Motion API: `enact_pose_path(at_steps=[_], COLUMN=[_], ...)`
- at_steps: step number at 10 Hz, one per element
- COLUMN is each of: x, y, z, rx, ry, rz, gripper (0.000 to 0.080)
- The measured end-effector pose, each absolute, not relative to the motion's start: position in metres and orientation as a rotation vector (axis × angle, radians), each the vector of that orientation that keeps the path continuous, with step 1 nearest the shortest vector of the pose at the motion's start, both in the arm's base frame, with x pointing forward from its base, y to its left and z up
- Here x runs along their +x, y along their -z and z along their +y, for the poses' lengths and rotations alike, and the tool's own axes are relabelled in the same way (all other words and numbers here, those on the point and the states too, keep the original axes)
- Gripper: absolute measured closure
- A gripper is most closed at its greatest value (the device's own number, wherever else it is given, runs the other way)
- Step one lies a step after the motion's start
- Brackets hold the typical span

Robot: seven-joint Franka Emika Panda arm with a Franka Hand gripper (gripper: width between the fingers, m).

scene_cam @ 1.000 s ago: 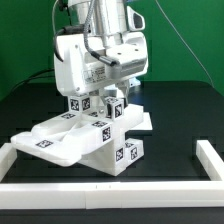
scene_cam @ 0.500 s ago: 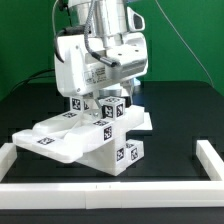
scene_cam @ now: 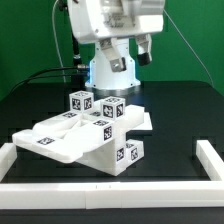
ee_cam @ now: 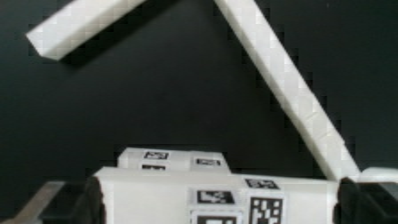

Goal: Assemble chair

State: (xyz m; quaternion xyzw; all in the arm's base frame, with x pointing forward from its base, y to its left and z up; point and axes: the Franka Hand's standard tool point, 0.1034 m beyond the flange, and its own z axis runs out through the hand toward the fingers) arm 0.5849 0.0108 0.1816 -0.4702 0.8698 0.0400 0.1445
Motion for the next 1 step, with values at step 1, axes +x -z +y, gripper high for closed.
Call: enact_pose_path(at_steps=[1], x=[0.5842], y=[-0.1792], z=[0.0109], rx=[-1.358], ry=[-0.117], rz=[2.510], gripper=[0.0150])
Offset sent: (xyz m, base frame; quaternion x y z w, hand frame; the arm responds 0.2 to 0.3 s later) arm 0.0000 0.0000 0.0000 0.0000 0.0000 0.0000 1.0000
